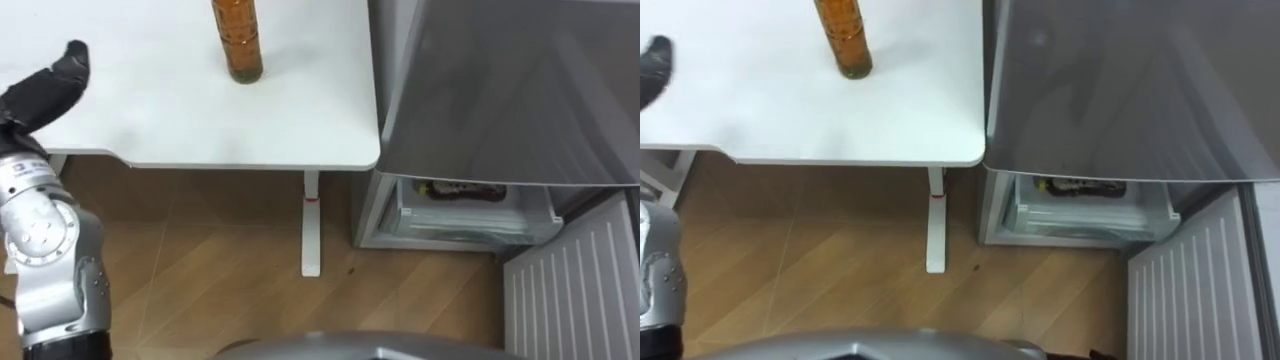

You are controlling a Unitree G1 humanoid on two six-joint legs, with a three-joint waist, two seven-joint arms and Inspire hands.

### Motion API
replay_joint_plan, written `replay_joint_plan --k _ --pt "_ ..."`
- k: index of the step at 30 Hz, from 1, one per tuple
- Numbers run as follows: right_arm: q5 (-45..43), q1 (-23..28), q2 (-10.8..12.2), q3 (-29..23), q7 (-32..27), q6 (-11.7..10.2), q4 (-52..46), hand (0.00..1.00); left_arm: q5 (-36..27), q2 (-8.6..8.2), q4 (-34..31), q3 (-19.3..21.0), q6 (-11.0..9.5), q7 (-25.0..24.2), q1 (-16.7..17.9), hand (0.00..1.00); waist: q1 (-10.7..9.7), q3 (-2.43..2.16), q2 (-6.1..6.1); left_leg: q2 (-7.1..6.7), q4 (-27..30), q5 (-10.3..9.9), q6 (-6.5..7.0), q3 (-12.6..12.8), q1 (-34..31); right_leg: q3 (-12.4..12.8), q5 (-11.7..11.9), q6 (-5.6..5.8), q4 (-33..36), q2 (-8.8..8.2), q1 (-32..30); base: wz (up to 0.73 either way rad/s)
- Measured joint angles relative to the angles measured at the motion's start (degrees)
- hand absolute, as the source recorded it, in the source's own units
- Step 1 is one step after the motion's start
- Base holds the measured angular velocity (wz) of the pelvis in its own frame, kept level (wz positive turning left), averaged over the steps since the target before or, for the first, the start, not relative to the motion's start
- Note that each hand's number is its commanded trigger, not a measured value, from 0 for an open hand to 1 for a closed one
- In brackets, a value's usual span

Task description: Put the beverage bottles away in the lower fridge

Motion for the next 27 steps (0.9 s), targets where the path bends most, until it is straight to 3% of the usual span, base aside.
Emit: replay_joint_plan --k 3,10,15,27 --pt "-0.22 -0.62 0.02 0.0 -0.15 0.0 0.02 0.0 -1.45 0.0 0.19 -1.43 0.26 -3.95 -0.01 0.0 -0.63 0.29 0.03 0.25 -0.07 -0.05 -0.09 0.56 -0.11 0.64 0.06 -0.09 0.18 0.18 -0.16 -0.11" --pt "-0.72 -1.09 0.07 -0.06 -0.47 -0.03 -0.04 0.0 -0.66 0.0 2.7 -2.0 0.87 -9.46 -1.23 0.0 -2.09 0.25 0.08 0.36 -0.77 -0.05 -0.12 1.44 0.1 1.19 0.06 -0.1 0.12 0.28 -0.42 -0.02" --pt "-0.98 -0.52 0.04 -0.13 -0.71 0.04 -0.79 0.0 1.25 0.01 4.29 -2.01 3.11 -11.11 -1.69 0.0 -2.31 0.25 0.05 0.42 -0.91 -0.05 -0.12 1.93 0.0 1.9 0.08 -0.1 0.15 0.33 -1.02 -0.08" --pt "-2.46 -0.42 0.03 -1.18 -2.6 0.0 -2.26 0.0 0.95 0.14 8.73 -1.94 3.93 -11.56 -2.92 0.0 -3.72 0.11 0.85 0.48 -0.88 -0.05 -0.12 2.1 0.22 2.12 0.08 -0.09 0.78 0.3 -1.9 -0.01"
